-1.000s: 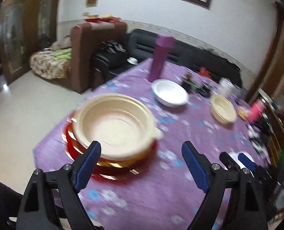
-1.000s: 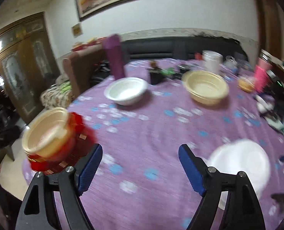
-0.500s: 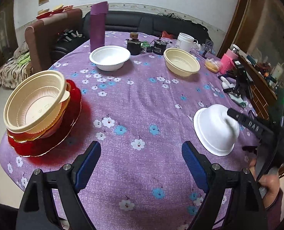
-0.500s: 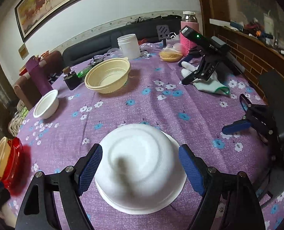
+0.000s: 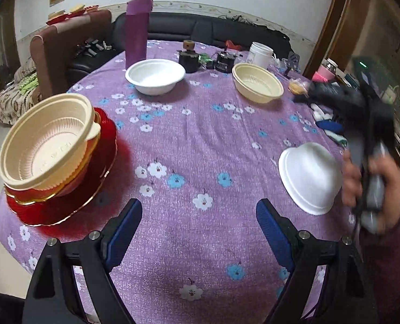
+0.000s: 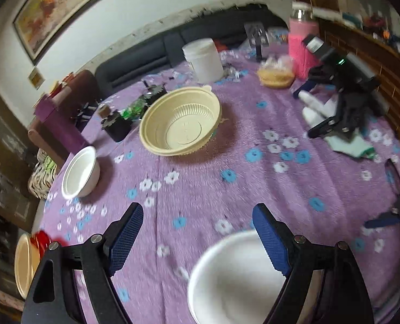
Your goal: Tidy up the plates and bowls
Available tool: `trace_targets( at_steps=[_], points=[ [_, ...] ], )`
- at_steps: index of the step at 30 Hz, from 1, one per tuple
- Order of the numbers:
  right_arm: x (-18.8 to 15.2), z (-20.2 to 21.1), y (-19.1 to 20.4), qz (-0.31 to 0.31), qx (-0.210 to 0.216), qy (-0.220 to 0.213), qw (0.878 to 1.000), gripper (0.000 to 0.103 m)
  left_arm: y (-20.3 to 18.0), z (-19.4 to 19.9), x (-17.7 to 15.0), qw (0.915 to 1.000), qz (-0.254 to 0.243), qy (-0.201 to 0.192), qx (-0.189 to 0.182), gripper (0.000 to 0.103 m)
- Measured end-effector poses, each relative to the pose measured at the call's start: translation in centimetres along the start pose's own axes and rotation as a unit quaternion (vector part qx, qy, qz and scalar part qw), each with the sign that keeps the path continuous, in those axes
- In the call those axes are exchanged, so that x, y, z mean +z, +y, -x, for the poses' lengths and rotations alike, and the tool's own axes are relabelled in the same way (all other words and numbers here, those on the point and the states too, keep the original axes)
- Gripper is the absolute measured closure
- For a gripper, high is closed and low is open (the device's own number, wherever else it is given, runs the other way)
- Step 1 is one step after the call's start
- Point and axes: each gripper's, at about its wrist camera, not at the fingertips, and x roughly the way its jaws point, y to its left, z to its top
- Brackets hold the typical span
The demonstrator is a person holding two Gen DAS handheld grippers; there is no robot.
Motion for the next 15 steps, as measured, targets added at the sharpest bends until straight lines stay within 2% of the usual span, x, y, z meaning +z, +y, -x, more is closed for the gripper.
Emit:
trace_targets(
  at_steps=[3, 8, 12, 15],
  points=[
    [2.2, -2.6, -0.6, -0.048, 0.003, 0.021, 0.999, 0.016, 0.1, -0.4, -0.2, 0.9999, -0.009, 0.003, -0.012, 0.017],
    [5.7, -7.3, -1.3, -0.094, -0.024, 0.040, 0.994, 0.016, 0.5, -0.8, -0.4, 0.9995, -0.023, 0.004, -0.021, 0.017],
    [6.9, -10.8, -2.1, -0.137, -0.020, 0.067, 0.988, 0.016, 1.1, -1.3, -0.2, 0.9994, -0.022, 0.012, -0.022, 0.017],
    [7.3, -12.8, -2.5, -0.166, -0.004, 0.082, 0.983, 0.022, 1.6, -1.4, -0.1, 0.9996, -0.018, 0.013, -0.018, 0.017]
  ],
)
